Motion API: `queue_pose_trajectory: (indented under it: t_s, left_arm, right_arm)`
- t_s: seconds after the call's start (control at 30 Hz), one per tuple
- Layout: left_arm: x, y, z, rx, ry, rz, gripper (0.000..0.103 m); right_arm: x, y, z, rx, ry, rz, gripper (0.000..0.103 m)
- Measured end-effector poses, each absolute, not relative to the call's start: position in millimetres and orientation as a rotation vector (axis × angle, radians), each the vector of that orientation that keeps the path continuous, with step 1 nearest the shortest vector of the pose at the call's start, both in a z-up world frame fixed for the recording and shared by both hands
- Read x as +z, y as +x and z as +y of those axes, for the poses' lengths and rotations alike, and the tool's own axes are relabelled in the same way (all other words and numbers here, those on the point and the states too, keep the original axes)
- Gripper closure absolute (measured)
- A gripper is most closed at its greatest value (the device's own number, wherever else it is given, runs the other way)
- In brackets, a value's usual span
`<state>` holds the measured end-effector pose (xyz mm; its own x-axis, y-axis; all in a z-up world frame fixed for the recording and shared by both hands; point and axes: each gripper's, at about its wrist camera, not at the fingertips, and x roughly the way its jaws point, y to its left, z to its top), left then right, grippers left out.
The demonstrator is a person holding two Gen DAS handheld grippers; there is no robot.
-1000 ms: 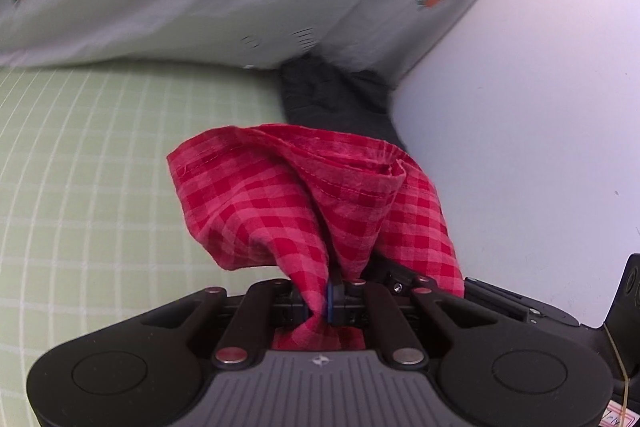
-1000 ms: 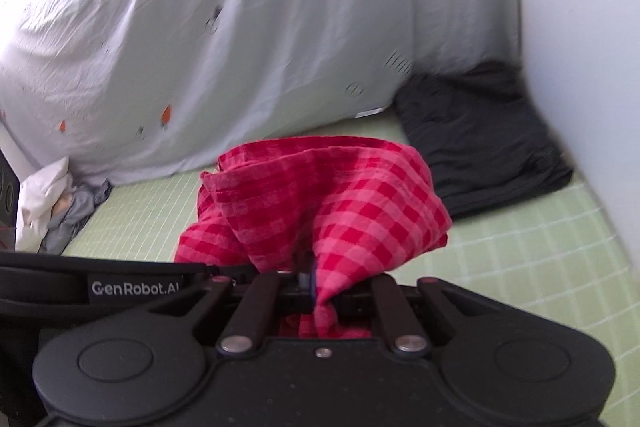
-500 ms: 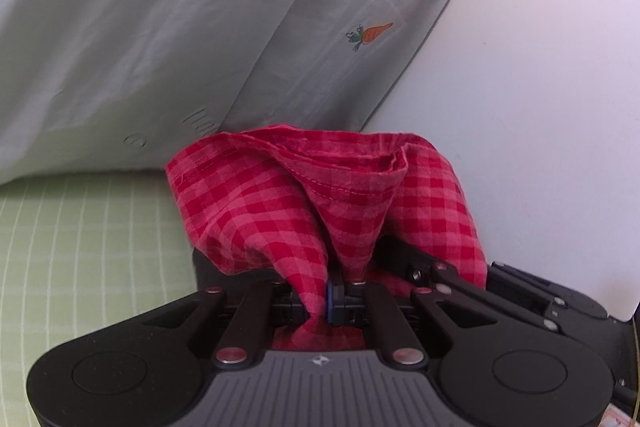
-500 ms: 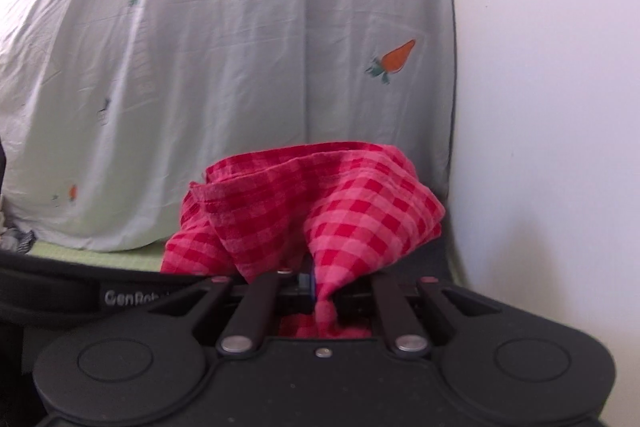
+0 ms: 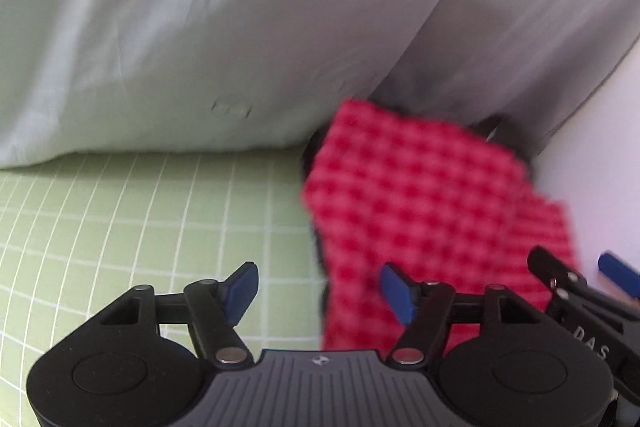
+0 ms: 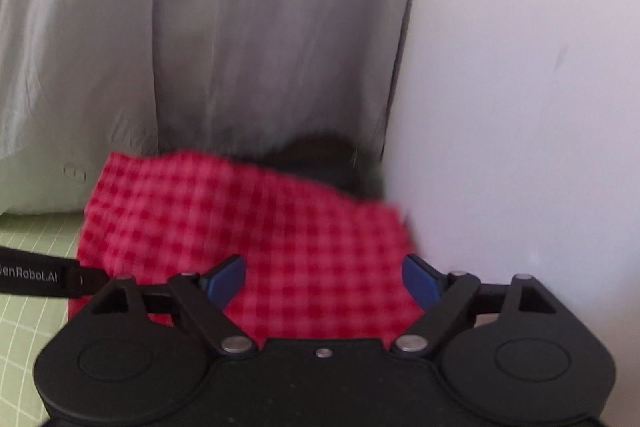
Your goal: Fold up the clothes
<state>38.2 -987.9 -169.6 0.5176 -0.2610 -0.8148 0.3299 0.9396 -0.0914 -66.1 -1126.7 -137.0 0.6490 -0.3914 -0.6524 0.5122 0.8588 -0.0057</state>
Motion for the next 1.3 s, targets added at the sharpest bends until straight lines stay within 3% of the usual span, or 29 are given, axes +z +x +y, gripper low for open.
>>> queue_pose_trajectory:
  t_s: [0.17,0.33,0.53,0.63,0.9,1.3]
  left_arm:
    - [-180,31,-980,-0.388,0.099,0.979,0.027]
    - [-160,10,-971,-0.435,0.136,0.942,0.025]
    - [-122,-36,-949,-0.493,0.142,0.856,0.016]
    - [-106,-58,-935,-0.508,0.139,0.834,0.006]
    - [-73,-124,-890,-0.548,0.143,0.743,0.001]
    - [-74,-175,-861,-0.639,0.183,0.762,0.0]
  right_arm:
    - [-157,-72,-1123,-0.5,0.231,0.739,0.006]
    - [-142,-89,-1114,-0.515,0.265,0.723,0.006]
    - [-108,-121,-1080,-0.501,0.257,0.68,0.006]
    - [-93,-138,-1061,-0.497,0.256,0.667,0.006]
    - [-62,-194,-1008,-0.496,0.267,0.648,0.006]
    - [-64,-258,-966,-0.537,0.286,0.682,0.006]
